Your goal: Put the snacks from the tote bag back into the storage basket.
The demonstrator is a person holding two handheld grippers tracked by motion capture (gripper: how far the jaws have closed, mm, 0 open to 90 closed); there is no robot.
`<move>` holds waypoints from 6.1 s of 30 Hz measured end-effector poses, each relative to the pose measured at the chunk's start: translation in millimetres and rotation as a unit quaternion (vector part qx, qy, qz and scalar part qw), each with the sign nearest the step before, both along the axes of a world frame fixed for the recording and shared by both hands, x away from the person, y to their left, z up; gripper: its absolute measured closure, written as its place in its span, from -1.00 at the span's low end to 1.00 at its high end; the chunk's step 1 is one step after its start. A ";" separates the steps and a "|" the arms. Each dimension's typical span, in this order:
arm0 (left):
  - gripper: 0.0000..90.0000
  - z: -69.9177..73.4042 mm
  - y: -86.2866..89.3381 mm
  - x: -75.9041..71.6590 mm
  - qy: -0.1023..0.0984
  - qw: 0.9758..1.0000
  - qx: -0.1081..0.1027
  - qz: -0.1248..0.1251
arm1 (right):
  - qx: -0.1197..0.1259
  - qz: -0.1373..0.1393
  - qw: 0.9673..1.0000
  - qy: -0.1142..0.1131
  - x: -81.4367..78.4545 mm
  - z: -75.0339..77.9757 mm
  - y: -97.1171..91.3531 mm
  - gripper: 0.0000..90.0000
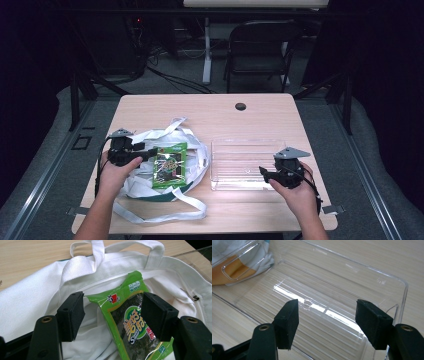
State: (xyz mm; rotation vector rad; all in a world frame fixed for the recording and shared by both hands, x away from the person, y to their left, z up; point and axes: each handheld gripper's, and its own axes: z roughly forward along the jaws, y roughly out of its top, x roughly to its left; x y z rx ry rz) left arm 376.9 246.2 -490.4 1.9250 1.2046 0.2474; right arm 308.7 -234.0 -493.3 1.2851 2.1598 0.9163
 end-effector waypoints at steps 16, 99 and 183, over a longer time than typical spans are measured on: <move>-0.12 1.0 0.8 -3.9 0.015 1.000 -0.024 0.001 | -0.036 0.027 0.999 -0.022 -1.5 2.4 8.6 0.11; -0.20 -51.0 -30.5 29.6 0.190 0.980 -0.036 -0.038 | -0.011 -0.002 1.000 0.020 -17.2 -1.2 -3.8 0.19; 0.60 0.2 -4.0 13.2 0.064 0.983 -0.119 -0.120 | -0.026 0.008 1.000 -0.010 -17.2 0.9 -4.4 0.30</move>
